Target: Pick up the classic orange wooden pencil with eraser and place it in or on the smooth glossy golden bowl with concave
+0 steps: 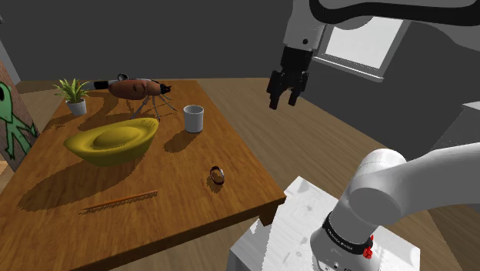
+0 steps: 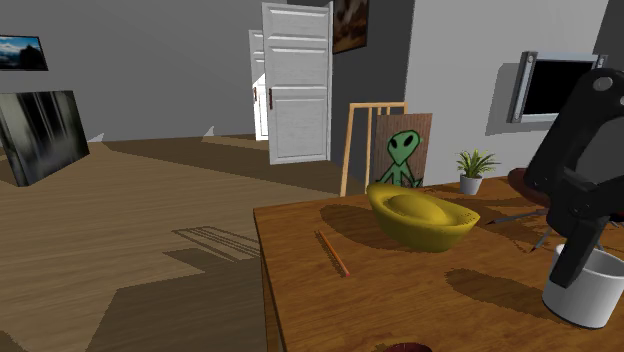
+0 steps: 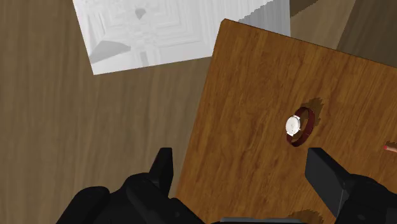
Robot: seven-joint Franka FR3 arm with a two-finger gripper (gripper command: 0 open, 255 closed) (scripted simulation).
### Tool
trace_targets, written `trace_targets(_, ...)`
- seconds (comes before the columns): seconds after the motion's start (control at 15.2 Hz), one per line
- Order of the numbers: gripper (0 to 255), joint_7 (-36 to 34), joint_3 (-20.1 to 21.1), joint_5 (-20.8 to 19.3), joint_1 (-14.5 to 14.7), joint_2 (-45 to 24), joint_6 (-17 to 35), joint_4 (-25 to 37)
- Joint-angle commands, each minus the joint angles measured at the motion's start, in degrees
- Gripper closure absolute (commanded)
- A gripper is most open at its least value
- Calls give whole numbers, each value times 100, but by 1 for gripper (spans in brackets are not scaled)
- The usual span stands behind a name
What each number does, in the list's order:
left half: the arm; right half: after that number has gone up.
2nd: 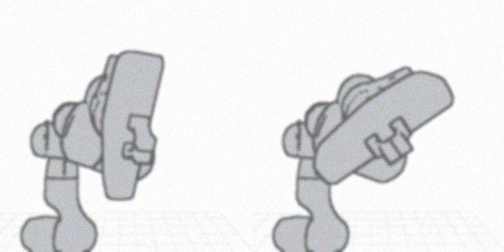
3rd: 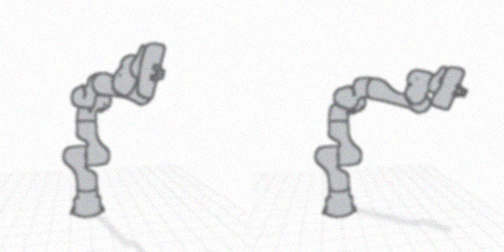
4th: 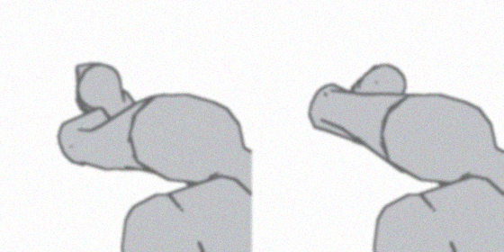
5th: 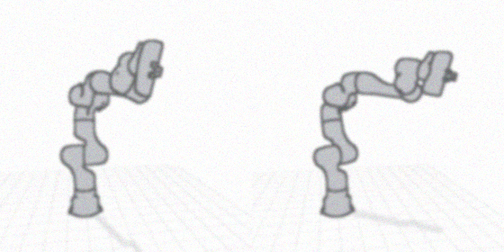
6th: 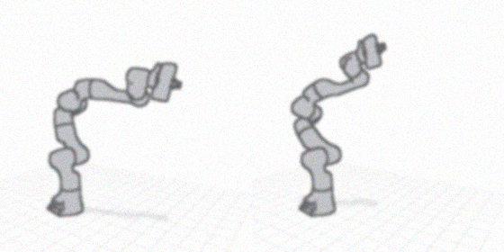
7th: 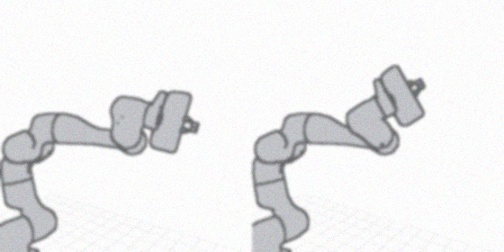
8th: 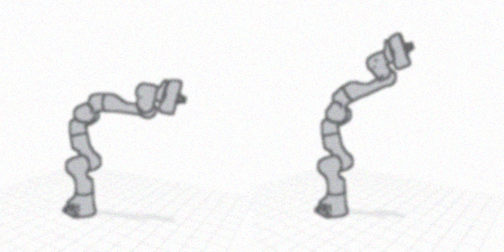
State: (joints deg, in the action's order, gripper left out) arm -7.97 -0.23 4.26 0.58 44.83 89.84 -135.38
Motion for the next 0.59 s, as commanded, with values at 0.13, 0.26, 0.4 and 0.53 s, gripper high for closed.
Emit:
trace_targets(0.13, 0, 170, 115, -9, 149, -334, 307, 62)
trace_targets(0.26, 0, 333, 234, -26, 291, -671, 600, 143)
trace_targets(0.4, 0, 486, 355, -54, 427, -1011, 877, 242)
trace_targets(0.53, 0, 631, 481, -92, 553, -1351, 1139, 356)
